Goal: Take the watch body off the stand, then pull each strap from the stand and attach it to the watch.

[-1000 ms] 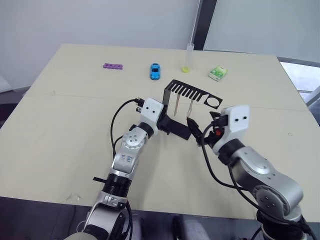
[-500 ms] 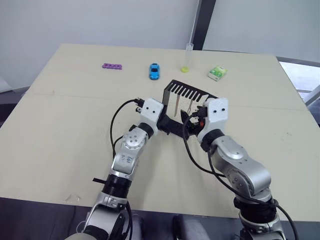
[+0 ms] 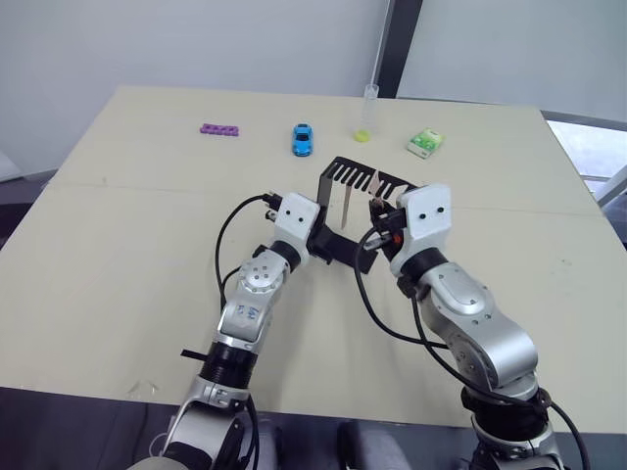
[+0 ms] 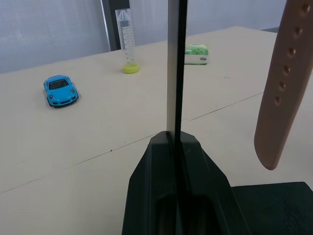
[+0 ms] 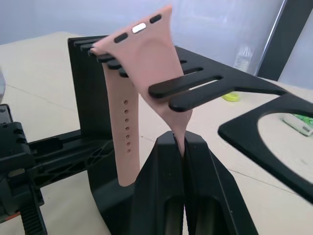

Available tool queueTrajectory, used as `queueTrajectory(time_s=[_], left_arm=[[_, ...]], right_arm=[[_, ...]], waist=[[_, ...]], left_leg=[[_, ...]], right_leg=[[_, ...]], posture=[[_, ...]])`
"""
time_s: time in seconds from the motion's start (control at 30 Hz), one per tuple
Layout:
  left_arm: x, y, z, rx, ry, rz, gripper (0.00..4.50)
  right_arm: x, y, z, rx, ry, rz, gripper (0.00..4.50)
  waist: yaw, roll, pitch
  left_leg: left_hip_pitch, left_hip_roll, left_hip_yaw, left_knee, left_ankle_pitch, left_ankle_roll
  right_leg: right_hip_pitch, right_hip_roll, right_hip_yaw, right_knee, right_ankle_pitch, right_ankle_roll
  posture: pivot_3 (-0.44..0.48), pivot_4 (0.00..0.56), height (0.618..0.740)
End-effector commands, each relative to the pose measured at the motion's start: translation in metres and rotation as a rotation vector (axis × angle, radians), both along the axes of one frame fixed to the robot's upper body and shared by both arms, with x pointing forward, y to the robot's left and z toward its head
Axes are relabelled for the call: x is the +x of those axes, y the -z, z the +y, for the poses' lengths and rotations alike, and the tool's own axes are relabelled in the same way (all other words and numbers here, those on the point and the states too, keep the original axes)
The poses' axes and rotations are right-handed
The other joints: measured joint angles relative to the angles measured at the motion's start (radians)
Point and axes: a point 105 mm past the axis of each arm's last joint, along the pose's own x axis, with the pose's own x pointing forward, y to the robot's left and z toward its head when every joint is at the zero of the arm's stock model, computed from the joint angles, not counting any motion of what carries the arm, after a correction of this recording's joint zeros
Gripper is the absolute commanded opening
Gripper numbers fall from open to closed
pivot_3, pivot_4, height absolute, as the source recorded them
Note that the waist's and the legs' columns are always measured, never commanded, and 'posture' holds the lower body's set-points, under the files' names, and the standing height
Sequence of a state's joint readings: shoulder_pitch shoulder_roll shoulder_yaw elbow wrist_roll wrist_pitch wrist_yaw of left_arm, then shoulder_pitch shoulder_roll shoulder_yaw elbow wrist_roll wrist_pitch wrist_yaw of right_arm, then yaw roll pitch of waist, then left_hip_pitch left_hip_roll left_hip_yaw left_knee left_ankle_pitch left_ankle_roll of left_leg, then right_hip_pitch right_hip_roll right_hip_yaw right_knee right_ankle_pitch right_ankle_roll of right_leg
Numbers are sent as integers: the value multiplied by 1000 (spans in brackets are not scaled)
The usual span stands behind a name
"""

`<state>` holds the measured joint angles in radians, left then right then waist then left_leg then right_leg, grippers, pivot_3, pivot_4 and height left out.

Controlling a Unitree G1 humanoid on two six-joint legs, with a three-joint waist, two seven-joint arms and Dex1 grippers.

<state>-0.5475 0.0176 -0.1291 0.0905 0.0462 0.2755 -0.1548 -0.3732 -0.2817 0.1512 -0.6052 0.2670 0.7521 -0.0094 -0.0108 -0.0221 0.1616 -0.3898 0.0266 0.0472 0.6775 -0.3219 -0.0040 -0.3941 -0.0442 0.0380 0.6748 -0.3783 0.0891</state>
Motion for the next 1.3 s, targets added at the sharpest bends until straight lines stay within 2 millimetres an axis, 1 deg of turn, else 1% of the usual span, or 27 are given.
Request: queueTrajectory(time_s=[0.03, 0.1, 0.27, 0.43, 0.7, 0.73, 0.77, 0.8, 0.83, 0.87, 0.97, 1.0, 1.03, 1.1, 1.17, 1.23, 1.3], left_arm=[[-2, -8, -4, -3, 9, -33, 0], [-1, -9, -4, -3, 8, -35, 0], [-1, -8, -3, 1, 9, -36, 0], [-2, -8, -5, 2, 15, -33, 0], [-2, -4, -1, -11, 32, 13, 0], [-3, -5, 1, -29, 40, 16, 628], [-5, -8, 3, -38, 49, 15, 872], [-7, -9, 6, -43, 61, 18, 1288], [-8, -10, 8, -44, 71, 21, 1818], [-11, -11, 12, -43, 88, 28, 2217], [-27, -13, 28, -45, 188, 62, 3621], [-33, -13, 33, -43, 232, 77, 4162], [-40, -11, 40, -42, 277, 102, 4449], [-53, -10, 52, -68, 384, 172, 4449], [-75, -11, 57, -109, 592, 305, 4449], [-93, -24, 52, -151, 771, 336, 4449], [-103, -38, 43, -201, 890, 344, 4449]], right_arm=[[-13, -9, 4, -6, -49, -44, 46], [-17, -5, 3, -22, -71, -32, 46], [-32, -6, -2, -47, -153, -52, 46], [-36, -2, -5, -80, -184, -44, 46], [-53, 7, -15, -35, -308, 33, 46], [-54, 8, -16, -23, -318, 45, 0], [-55, 8, -18, -11, -330, 57, 0], [-56, 9, -19, 4, -348, 73, 0], [-57, 9, -20, 14, -363, 84, 0], [-58, 10, -21, 22, -381, 96, 0], [-60, 12, -25, 46, -437, 137, 0], [-60, 13, -26, 52, -454, 150, 0], [-60, 14, -27, 63, -480, 167, 0], [-62, 16, -26, 88, -538, 204, 0], [-69, 18, -21, 127, -658, 267, 0], [-77, 17, -16, 175, -772, 325, 0], [-81, 15, -14, 220, -853, 365, 0]], waist=[[0, 0, 0], [1, 0, 0], [3, 0, 0], [2, 0, 0], [5, 0, 0], [5, 0, 0], [4, 0, 0], [4, 0, 0], [4, 0, 0], [3, 0, 0], [0, 0, 0], [-2, 0, 0], [-7, 0, 0], [-14, 0, 0], [-17, 0, 0], [-18, 1, 1], [-15, 1, 1]], left_leg=[[0, 0, 0, 0, 0, 0], [0, 0, 0, 0, 0, 0], [0, 0, 0, 0, 0, 0], [0, 0, 0, 0, 0, 0], [0, 0, 0, 0, -1, 1], [0, 0, 0, 0, -1, 1], [0, 0, 0, 0, -1, 1], [0, 0, 0, 0, -1, 1], [0, 0, 0, 0, -1, 1], [0, 0, 0, 0, -1, 1], [0, 1, 0, -1, -1, 0], [0, 1, 0, -1, -1, 0], [0, 1, 0, -1, -1, 0], [1, 1, -1, -1, -1, 0], [1, 1, -1, -1, -1, 0], [1, 1, -2, 0, -1, 0], [0, 1, -4, 0, -1, 0]], right_leg=[[0, 0, 0, 0, 0, 0], [0, 0, 0, 0, 0, 0], [0, 0, 0, -1, 0, 0], [0, 0, 0, -1, 0, 0], [1, 0, 0, -1, 0, 0], [1, 0, 0, -1, 0, 0], [1, 1, 0, -1, 0, 0], [1, 1, 0, -1, 0, 0], [1, 1, 0, -1, 0, 0], [1, 1, 0, -1, 0, 0], [1, 1, 0, -1, 0, 0], [1, 1, 0, -1, 0, 0], [1, 1, 0, -1, 0, 0], [1, 0, 0, -1, 0, 0], [1, 0, 0, -1, 0, 0], [2, 0, -2, -1, 0, 0], [3, 0, -2, -2, 0, 0]], posture=[[0, 150, 740], [0, 150, 740], [0, 150, 740], [0, 150, 740], [0, 150, 740], [0, 150, 740], [0, 150, 740], [0, 150, 740], [0, 150, 740], [0, 150, 740], [0, 150, 740], [0, 150, 740], [0, 150, 740], [0, 150, 740], [0, 150, 740], [0, 150, 740], [0, 150, 740]])
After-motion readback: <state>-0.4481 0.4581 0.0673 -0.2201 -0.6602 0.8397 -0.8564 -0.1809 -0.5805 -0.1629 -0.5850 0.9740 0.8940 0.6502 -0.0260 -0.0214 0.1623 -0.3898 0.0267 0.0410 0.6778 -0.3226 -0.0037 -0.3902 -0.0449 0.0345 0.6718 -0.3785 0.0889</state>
